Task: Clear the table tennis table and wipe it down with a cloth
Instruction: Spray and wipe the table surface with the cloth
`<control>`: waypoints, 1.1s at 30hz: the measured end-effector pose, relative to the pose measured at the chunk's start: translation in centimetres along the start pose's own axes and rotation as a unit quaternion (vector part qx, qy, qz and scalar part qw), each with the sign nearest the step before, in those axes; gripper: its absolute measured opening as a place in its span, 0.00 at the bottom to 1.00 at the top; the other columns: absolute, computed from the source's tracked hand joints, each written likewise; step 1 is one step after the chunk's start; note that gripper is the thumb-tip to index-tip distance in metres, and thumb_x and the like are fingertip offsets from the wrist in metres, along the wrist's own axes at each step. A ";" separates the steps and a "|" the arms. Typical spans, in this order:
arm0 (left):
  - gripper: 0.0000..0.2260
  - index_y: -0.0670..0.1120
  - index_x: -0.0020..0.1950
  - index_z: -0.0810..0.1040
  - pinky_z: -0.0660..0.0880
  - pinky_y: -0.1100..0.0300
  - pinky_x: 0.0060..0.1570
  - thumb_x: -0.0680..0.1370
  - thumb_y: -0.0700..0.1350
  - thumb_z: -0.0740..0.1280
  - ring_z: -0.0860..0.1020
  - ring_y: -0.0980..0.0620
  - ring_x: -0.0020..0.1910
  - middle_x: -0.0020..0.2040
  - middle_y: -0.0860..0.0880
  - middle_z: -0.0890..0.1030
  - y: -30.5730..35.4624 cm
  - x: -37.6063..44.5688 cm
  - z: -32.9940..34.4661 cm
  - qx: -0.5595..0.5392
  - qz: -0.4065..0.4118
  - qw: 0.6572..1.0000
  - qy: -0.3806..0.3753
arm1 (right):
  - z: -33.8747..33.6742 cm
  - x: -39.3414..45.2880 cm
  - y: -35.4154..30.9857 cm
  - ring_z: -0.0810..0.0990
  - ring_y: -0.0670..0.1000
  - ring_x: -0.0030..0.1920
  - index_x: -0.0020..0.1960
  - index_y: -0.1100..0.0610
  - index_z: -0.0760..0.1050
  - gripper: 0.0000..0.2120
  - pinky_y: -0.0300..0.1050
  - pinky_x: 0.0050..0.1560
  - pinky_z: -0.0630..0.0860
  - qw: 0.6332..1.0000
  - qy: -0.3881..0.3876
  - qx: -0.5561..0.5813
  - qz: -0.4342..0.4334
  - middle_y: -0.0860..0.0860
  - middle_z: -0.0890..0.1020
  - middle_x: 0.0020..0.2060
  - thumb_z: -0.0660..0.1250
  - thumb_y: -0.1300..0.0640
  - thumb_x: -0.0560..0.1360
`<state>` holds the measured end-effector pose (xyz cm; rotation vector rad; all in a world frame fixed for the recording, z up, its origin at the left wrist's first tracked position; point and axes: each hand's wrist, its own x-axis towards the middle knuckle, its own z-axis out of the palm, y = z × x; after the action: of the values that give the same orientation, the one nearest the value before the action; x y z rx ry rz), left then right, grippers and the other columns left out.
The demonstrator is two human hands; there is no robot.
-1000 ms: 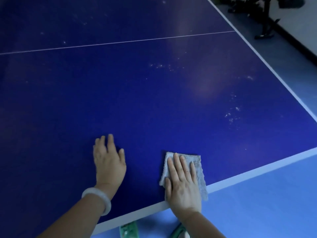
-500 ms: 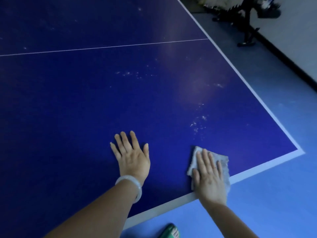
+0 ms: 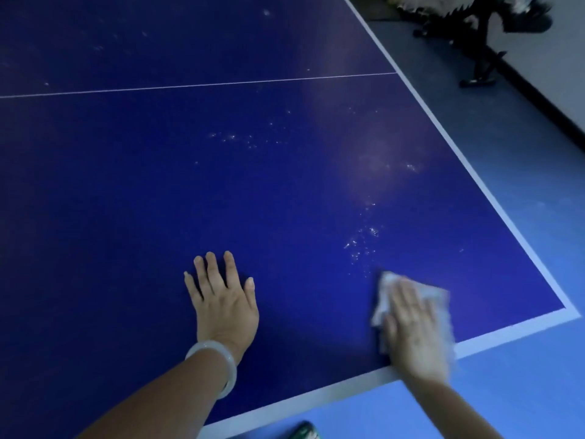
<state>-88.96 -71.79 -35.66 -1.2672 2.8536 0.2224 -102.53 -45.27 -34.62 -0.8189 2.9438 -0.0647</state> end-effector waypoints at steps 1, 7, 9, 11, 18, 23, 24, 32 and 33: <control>0.29 0.40 0.77 0.59 0.51 0.36 0.74 0.81 0.55 0.47 0.54 0.35 0.76 0.75 0.34 0.60 0.0 0.0 0.0 0.001 0.001 1.000 0.001 | -0.3 0.1 1.1 0.65 0.59 0.74 0.73 0.61 0.66 0.29 0.58 0.73 0.54 0.993 0.023 0.025 0.110 0.57 0.65 0.74 0.48 0.49 0.77; 0.29 0.41 0.77 0.59 0.52 0.36 0.74 0.81 0.55 0.43 0.54 0.36 0.77 0.75 0.35 0.60 0.0 0.1 0.0 0.003 -0.005 1.000 0.003 | 0.6 -1.4 -7.9 0.70 0.60 0.71 0.70 0.63 0.72 0.29 0.61 0.69 0.60 0.999 0.031 0.025 0.017 0.60 0.71 0.70 0.50 0.51 0.75; 0.29 0.41 0.77 0.59 0.53 0.36 0.74 0.81 0.55 0.42 0.55 0.36 0.77 0.75 0.35 0.60 -0.1 0.1 0.0 0.003 -0.004 1.000 0.005 | 1.2 -1.2 -11.5 0.64 0.57 0.75 0.74 0.59 0.68 0.27 0.58 0.70 0.57 0.991 0.001 0.016 -0.134 0.56 0.67 0.74 0.52 0.50 0.78; 0.29 0.41 0.77 0.58 0.53 0.37 0.74 0.81 0.55 0.42 0.54 0.36 0.77 0.76 0.35 0.60 -0.1 0.1 0.0 0.010 -0.005 1.000 0.005 | 1.4 0.9 -13.1 0.54 0.54 0.78 0.78 0.56 0.59 0.26 0.57 0.73 0.53 0.973 -0.020 0.015 -0.231 0.53 0.59 0.78 0.49 0.48 0.81; 0.29 0.42 0.78 0.56 0.52 0.37 0.74 0.81 0.55 0.40 0.53 0.37 0.77 0.76 0.36 0.59 -0.1 0.0 0.0 0.017 -0.013 1.000 0.001 | 0.3 11.1 -6.3 0.40 0.49 0.79 0.80 0.52 0.42 0.27 0.53 0.77 0.39 1.000 -0.026 0.011 -0.003 0.49 0.45 0.80 0.44 0.49 0.83; 0.30 0.42 0.78 0.55 0.50 0.37 0.74 0.81 0.56 0.38 0.51 0.37 0.78 0.77 0.36 0.57 0.0 0.1 -0.1 0.016 -0.011 1.000 -0.010 | 1.0 5.9 -10.6 0.50 0.54 0.79 0.79 0.57 0.52 0.26 0.59 0.77 0.48 0.998 0.032 0.038 0.036 0.55 0.54 0.79 0.42 0.50 0.82; 0.30 0.42 0.78 0.55 0.51 0.37 0.74 0.81 0.56 0.39 0.51 0.37 0.77 0.77 0.36 0.57 0.0 0.1 -0.2 0.017 -0.012 1.000 -0.012 | 1.4 4.7 -12.7 0.53 0.55 0.78 0.78 0.58 0.54 0.28 0.60 0.76 0.52 0.999 0.030 0.031 -0.033 0.55 0.56 0.78 0.42 0.50 0.81; 0.30 0.43 0.78 0.54 0.50 0.38 0.75 0.80 0.56 0.37 0.50 0.38 0.78 0.77 0.37 0.57 0.0 0.2 0.0 0.024 -0.019 0.999 -0.018 | 0.8 11.9 -7.7 0.38 0.54 0.78 0.79 0.56 0.48 0.28 0.61 0.76 0.42 0.969 -0.068 -0.081 -0.226 0.53 0.43 0.79 0.51 0.50 0.83; 0.30 0.43 0.78 0.54 0.49 0.38 0.75 0.80 0.56 0.37 0.50 0.38 0.78 0.77 0.37 0.57 0.0 0.2 0.0 0.023 -0.019 0.999 -0.016 | 0.1 13.1 -5.6 0.39 0.53 0.79 0.79 0.56 0.47 0.27 0.59 0.76 0.42 0.991 -0.060 -0.034 -0.114 0.53 0.45 0.79 0.49 0.52 0.83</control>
<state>-89.10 -71.94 -35.71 -1.2953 2.7876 0.1730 -110.78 -56.83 -35.30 -1.1243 2.7414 0.0681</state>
